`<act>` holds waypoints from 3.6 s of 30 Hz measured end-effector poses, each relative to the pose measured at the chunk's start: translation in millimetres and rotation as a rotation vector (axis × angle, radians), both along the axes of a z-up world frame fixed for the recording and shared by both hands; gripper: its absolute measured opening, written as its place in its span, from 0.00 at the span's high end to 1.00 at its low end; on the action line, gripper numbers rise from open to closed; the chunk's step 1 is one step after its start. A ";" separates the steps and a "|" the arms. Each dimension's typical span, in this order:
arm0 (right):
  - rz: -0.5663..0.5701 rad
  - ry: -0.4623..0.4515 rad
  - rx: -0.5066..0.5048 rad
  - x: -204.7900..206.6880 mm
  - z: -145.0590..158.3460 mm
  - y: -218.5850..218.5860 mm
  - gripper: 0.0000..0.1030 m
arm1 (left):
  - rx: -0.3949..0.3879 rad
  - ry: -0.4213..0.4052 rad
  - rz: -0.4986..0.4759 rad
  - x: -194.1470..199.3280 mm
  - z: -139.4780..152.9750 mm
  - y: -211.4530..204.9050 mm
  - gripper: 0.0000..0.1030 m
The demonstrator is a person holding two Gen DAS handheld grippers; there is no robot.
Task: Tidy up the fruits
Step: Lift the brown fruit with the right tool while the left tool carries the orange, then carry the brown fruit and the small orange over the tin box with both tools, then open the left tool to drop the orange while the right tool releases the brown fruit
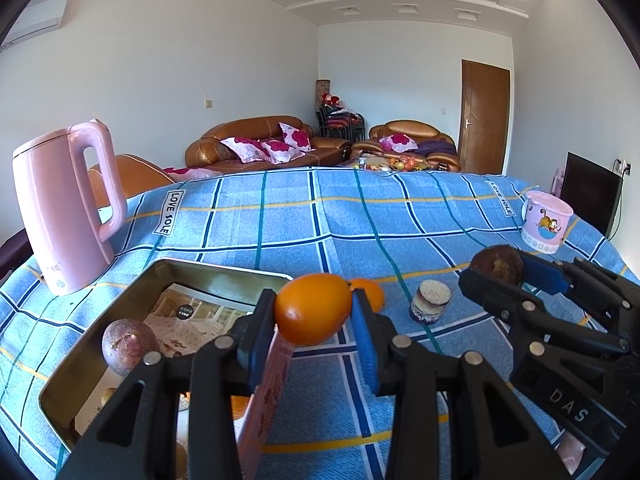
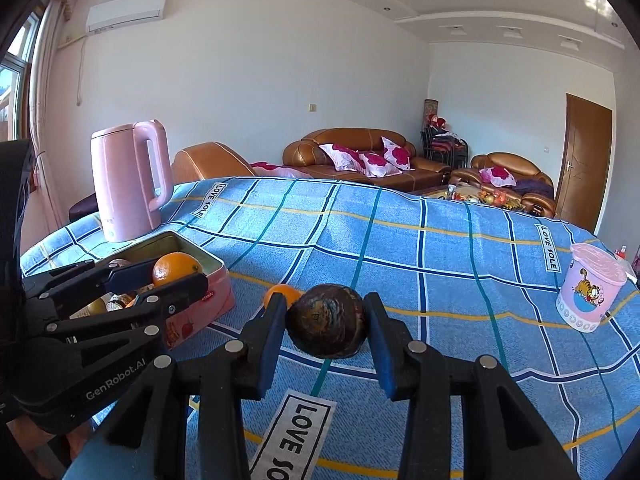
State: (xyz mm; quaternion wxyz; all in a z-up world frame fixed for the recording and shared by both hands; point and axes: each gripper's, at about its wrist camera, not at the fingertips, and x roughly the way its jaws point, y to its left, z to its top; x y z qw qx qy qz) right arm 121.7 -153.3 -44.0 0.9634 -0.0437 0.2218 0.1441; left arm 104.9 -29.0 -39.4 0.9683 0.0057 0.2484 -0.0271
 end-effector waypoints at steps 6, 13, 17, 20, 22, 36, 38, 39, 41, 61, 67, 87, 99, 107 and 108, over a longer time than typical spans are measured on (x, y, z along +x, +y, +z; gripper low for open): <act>-0.007 -0.033 0.015 -5.9 2.5 -3.3 0.59 | 0.001 -0.019 0.004 -2.5 1.5 0.4 0.62; -0.009 -0.062 0.025 -10.9 4.7 -6.1 0.59 | -0.002 -0.038 0.005 -6.3 2.7 1.1 0.62; -0.011 -0.081 0.035 -14.9 6.4 -8.1 0.59 | -0.001 -0.052 0.004 -8.9 3.8 1.0 0.62; -0.015 -0.091 0.039 -16.2 7.3 -9.2 0.59 | 0.000 -0.060 0.003 -10.7 4.5 0.4 0.62; -0.017 -0.099 0.042 -17.2 7.9 -10.3 0.59 | 0.000 -0.065 0.002 -11.2 4.8 -0.1 0.62; -0.032 -0.141 0.063 -26.7 10.5 -17.2 0.59 | -0.002 -0.098 -0.004 -16.2 7.2 0.4 0.62; -0.033 -0.145 0.065 -26.9 10.8 -18.0 0.59 | -0.001 -0.103 -0.004 -17.0 7.3 0.5 0.62; -0.033 -0.146 0.066 -27.1 11.0 -18.2 0.59 | -0.001 -0.105 -0.005 -17.4 7.5 0.1 0.62; -0.035 -0.151 0.067 -28.1 11.5 -18.8 0.59 | 0.000 -0.110 -0.005 -18.2 7.9 0.0 0.62; -0.027 -0.158 0.057 -30.6 11.2 -14.4 0.59 | -0.004 -0.118 -0.007 -21.2 9.6 0.2 0.62; -0.011 -0.152 0.044 -32.7 11.0 -7.7 0.59 | -0.012 -0.114 -0.009 -20.2 9.4 1.2 0.62; 0.043 -0.108 0.055 -29.4 11.1 14.6 0.59 | -0.048 -0.078 0.019 -34.9 8.4 35.5 0.62; 0.142 -0.137 0.041 -34.5 30.1 52.7 0.59 | -0.048 -0.067 0.088 -44.1 14.2 81.5 0.62; 0.194 -0.148 0.027 -36.4 34.3 73.6 0.59 | -0.046 -0.046 0.125 -48.8 10.4 101.8 0.62; 0.198 -0.148 0.026 -36.6 34.4 75.6 0.59 | -0.045 -0.044 0.129 -49.3 9.6 103.6 0.62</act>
